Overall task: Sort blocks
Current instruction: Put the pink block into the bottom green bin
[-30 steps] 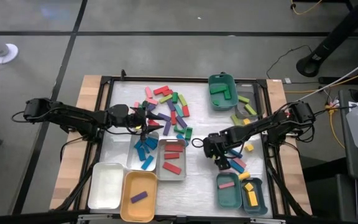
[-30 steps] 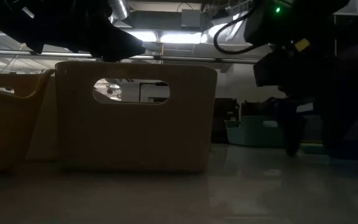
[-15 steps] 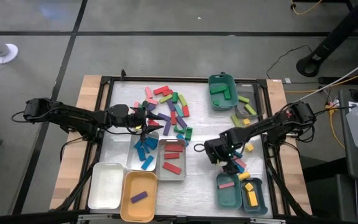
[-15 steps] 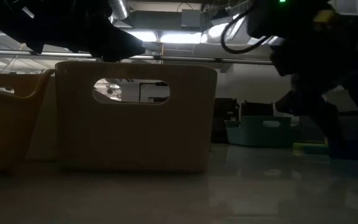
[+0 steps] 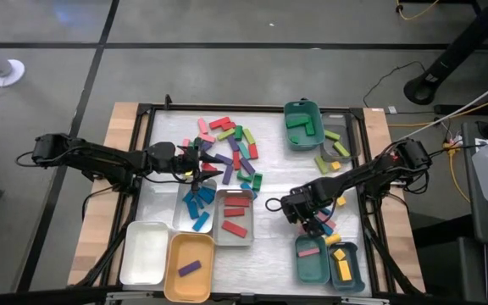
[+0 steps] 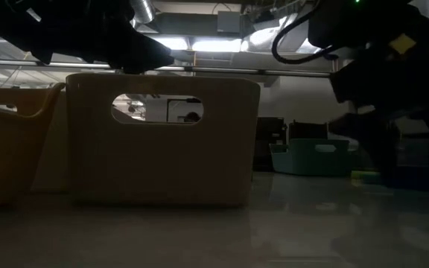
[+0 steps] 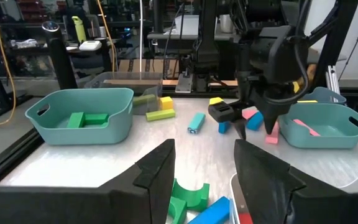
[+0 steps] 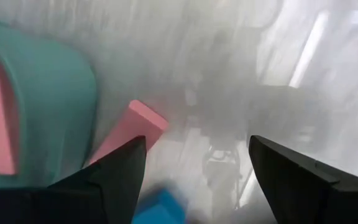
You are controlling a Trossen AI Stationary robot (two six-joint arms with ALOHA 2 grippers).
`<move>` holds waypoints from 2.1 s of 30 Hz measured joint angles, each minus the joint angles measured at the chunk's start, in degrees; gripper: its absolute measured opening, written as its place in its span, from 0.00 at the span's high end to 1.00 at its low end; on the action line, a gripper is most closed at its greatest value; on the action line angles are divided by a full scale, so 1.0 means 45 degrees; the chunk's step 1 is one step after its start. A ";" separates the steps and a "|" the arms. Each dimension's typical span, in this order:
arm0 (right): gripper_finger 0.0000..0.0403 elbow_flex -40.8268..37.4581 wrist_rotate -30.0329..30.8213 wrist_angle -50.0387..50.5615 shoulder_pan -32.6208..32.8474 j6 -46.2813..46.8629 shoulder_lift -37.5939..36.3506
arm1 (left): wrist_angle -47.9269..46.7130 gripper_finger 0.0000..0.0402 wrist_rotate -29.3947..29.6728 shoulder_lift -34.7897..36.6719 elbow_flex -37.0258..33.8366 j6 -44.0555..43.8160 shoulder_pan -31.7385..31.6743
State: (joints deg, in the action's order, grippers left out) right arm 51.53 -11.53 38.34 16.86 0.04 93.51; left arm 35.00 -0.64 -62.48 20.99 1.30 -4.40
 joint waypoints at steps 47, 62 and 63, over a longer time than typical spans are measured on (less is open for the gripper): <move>0.29 -0.0330 0.2223 -0.2930 -0.1058 0.1313 0.0007 | 0.0277 0.61 -0.0005 -0.0004 0.0005 -0.0189 -0.0040; 0.29 0.1321 0.1411 -0.0752 -0.2197 0.5162 -0.0155 | -0.0126 0.61 -0.0005 0.0068 0.0005 -0.0189 -0.0214; 0.29 0.1271 0.1405 -0.0937 -0.2081 0.5326 -0.0076 | -0.0160 0.61 -0.0001 0.0068 0.0005 -0.0189 -0.0214</move>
State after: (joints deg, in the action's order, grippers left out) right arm 57.25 -5.21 34.12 7.50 24.01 93.16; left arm 34.28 -0.65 -62.17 21.02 0.45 -5.37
